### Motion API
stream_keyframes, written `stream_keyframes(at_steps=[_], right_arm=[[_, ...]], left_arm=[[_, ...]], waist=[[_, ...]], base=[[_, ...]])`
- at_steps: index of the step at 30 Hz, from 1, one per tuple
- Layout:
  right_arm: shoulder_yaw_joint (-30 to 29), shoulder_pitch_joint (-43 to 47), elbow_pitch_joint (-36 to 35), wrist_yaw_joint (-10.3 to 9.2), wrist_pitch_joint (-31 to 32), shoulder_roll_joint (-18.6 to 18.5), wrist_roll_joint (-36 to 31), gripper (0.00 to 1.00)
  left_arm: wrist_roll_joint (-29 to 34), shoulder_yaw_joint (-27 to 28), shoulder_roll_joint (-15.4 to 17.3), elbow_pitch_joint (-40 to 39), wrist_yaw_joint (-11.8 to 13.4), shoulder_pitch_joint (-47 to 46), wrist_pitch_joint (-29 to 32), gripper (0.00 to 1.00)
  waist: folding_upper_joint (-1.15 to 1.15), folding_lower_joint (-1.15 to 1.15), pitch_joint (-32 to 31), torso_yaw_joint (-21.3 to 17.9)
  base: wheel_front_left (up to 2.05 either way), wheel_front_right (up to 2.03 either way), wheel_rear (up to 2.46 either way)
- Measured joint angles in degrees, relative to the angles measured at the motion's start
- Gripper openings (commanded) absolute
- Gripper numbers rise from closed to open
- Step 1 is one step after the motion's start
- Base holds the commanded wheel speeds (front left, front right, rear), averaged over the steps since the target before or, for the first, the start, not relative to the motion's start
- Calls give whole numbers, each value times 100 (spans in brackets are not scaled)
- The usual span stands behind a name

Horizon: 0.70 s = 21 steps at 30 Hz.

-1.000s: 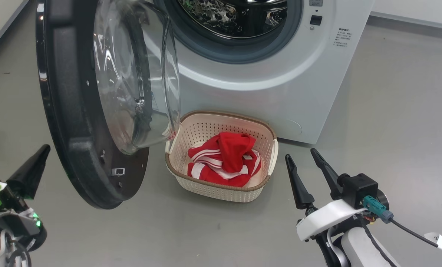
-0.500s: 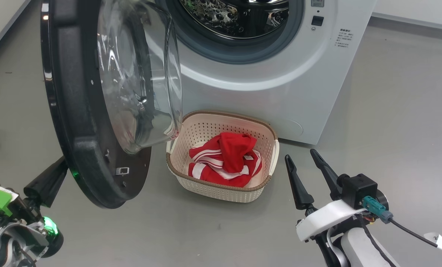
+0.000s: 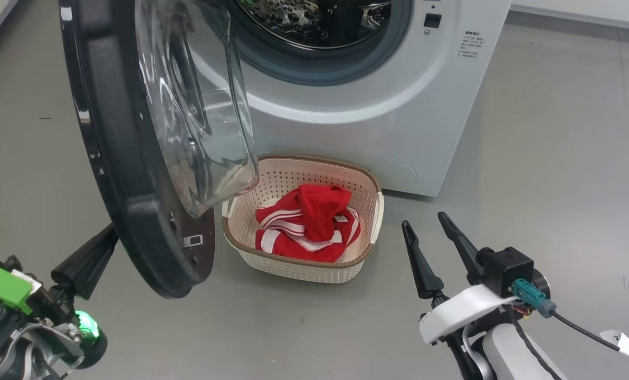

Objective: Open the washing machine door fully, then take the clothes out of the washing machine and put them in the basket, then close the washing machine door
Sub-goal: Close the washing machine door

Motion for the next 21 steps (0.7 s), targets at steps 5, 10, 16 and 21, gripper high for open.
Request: stream_keyframes(at_steps=[5, 10, 16, 21], right_arm=[[5, -9, 0, 0, 0, 0, -1, 100], [13, -29, -1, -1, 0, -1, -1, 100], [20, -107, -9, -2, 0, -1, 0, 100], [18, -151, -30, -4, 0, -1, 0, 100]], left_arm=[[-1, -98, -16, -64, 0, 21, 0, 0], [-138, -126, -83, -189, 2, 60, 0, 0], [-143, -214, -131, -227, 2, 84, -3, 0], [-147, -298, -147, -259, 2, 83, -36, 0]], waist=[[0, 0, 47, -149], [0, 0, 105, -327], [0, 0, 189, -586], [0, 0, 267, -827]], base=[[0, 0, 0], [0, 0, 0], [0, 0, 0], [0, 0, 0]])
